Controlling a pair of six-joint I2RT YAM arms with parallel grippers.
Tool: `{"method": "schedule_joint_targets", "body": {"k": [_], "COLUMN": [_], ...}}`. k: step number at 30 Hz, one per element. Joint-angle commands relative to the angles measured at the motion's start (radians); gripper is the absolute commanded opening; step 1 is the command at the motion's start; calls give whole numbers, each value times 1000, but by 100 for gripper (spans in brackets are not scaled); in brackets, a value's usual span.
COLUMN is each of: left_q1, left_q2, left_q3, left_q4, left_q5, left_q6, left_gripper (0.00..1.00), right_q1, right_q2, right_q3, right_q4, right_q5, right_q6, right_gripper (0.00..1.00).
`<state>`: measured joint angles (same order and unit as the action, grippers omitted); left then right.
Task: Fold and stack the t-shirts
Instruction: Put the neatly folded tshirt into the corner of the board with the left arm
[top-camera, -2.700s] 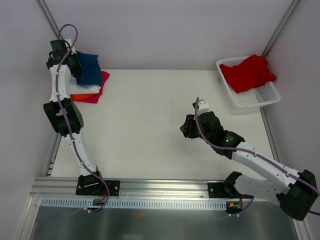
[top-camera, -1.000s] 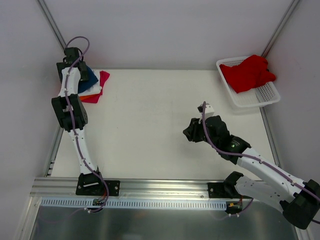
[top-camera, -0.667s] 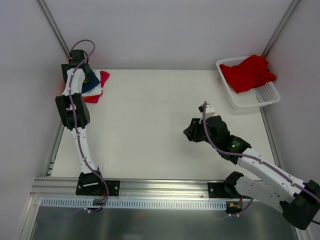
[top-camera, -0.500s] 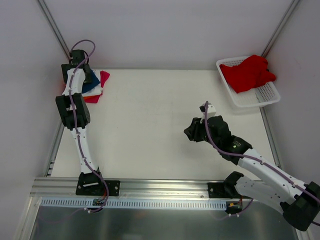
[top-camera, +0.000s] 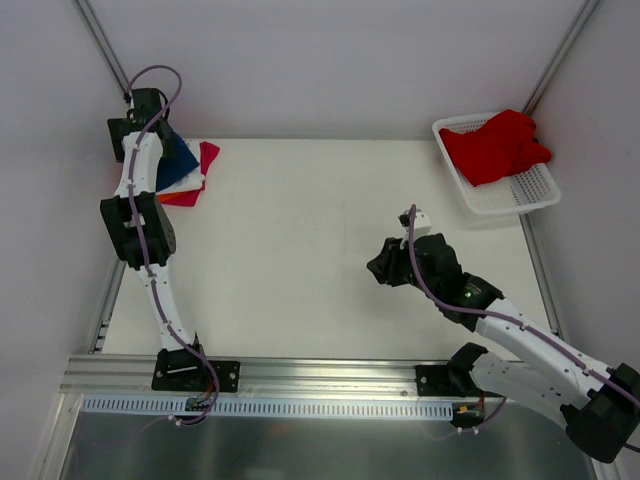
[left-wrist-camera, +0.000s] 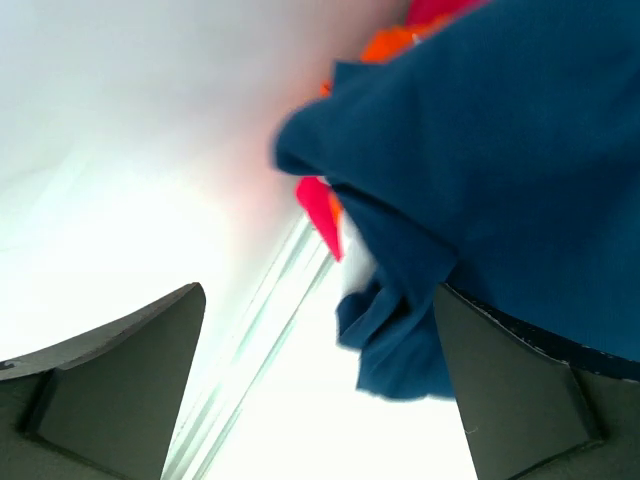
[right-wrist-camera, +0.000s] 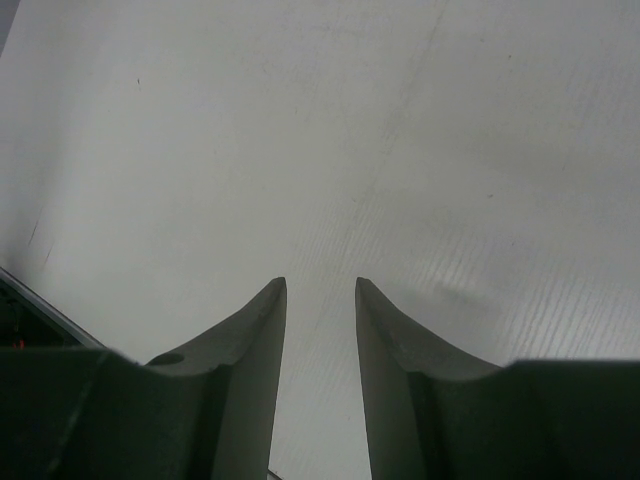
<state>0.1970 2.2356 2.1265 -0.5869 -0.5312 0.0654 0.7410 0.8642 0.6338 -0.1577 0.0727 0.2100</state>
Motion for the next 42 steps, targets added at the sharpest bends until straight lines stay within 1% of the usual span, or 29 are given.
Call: {"method": "schedule_joint_targets", "body": {"k": [1, 7, 10, 12, 14, 15, 17, 18, 19, 20, 21, 22, 23, 25, 26, 27, 28, 29, 34, 38, 42], "left_q1": [-21, -90, -132, -163, -177, -180, -177, -173, -162, -153, -125, -110, -94, -71, -68, -67, -64, -64, -47, -42, -21], "left_q2": [-163, -237, -238, -216, -177, -163, -128, -119, -102, -96, -93, -88, -88, -85, -82, -82, -80, -79, -47, -19, 1], "left_q3": [-16, -20, 3, 16, 38, 44, 58, 56, 58, 56, 55, 49, 40, 15, 9, 1, -8, -13, -2, 4, 4], "left_q4": [-13, -13, -14, -16, -17, -22, -27, -27, -30, -33, -39, -42, -44, -45, -45, -45, -44, -44, -45, -44, -45], "left_q5": [-56, -89, -30, 17, 33, 57, 69, 94, 115, 140, 195, 229, 265, 312, 309, 307, 307, 307, 329, 342, 367], "left_q6": [-13, 10, 14, 26, 31, 25, 19, 5, -5, -21, -57, -61, -99, -128, -130, -130, -130, -136, -136, -139, -150], "left_gripper": [99, 99, 99, 99, 99, 84, 67, 47, 39, 34, 22, 15, 13, 13, 13, 17, 28, 28, 28, 21, 20], "right_q1": [-5, -5, -5, -3, -3, -5, -5, -3, -5, -6, -5, -5, -6, -6, -6, -6, -8, -6, -6, -8, -11], "right_q2": [-30, -44, -50, -51, -60, -63, -74, -77, -82, -85, -86, -88, -87, -82, -80, -71, -70, -68, -74, -80, -80], "right_q3": [-13, -31, -39, -37, -40, -43, -49, -52, -57, -59, -60, -63, -65, -66, -65, -65, -66, -66, -68, -68, -71], "right_q4": [49, 53, 58, 61, 58, 58, 57, 53, 50, 50, 49, 47, 47, 47, 47, 49, 49, 49, 50, 49, 49], "right_q5": [-25, -28, -27, -27, -22, -21, -13, -10, -7, -1, -1, 6, 6, 6, 6, 6, 6, 6, 6, 6, 6], "right_q6": [22, 23, 26, 28, 28, 29, 29, 29, 29, 29, 29, 28, 31, 32, 34, 35, 34, 35, 37, 35, 35], "right_gripper": [37, 37, 37, 37, 37, 37, 37, 37, 37, 37, 37, 37, 37, 37, 37, 37, 37, 37, 37, 37, 37]}}
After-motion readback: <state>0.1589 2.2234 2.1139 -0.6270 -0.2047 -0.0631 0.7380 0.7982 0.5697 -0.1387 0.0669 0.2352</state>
